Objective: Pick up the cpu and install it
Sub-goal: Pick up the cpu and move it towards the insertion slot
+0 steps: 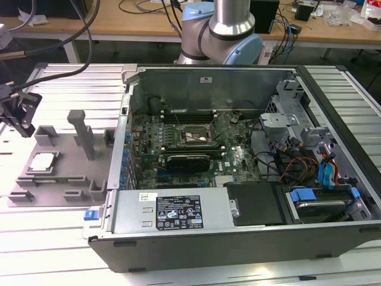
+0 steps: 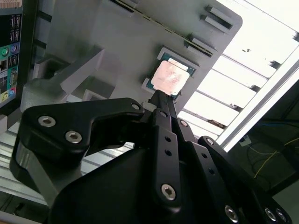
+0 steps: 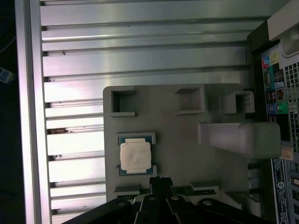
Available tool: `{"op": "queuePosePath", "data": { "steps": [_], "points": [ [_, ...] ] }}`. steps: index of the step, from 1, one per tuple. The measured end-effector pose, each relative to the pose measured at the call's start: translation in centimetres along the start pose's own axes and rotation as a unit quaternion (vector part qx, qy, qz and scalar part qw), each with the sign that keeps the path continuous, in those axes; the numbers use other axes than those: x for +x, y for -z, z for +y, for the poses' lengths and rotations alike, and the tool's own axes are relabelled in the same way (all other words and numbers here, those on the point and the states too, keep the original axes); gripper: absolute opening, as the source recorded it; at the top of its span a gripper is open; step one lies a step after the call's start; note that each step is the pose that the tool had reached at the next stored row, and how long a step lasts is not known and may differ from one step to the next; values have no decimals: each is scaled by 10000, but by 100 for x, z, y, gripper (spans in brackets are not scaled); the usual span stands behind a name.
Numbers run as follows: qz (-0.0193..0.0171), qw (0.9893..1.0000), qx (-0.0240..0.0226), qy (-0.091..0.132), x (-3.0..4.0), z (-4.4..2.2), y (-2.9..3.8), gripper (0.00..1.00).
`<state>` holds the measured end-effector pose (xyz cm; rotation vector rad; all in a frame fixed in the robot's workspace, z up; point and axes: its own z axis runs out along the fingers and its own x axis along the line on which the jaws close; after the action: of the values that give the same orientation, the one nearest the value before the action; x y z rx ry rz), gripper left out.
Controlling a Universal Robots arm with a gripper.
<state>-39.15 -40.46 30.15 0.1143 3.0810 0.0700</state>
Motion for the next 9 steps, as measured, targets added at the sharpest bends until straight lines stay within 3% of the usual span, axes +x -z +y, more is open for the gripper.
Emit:
{"op": "queuePosePath", "data": {
  "steps": [4,7,9],
  "points": [
    [-1,10000,0,-1,10,-1,-16,11],
    [-11,10000,-1,0,57,-6,-42,11],
    [-14,10000,-1,1,88,-13,-138,11]
  ]
}}
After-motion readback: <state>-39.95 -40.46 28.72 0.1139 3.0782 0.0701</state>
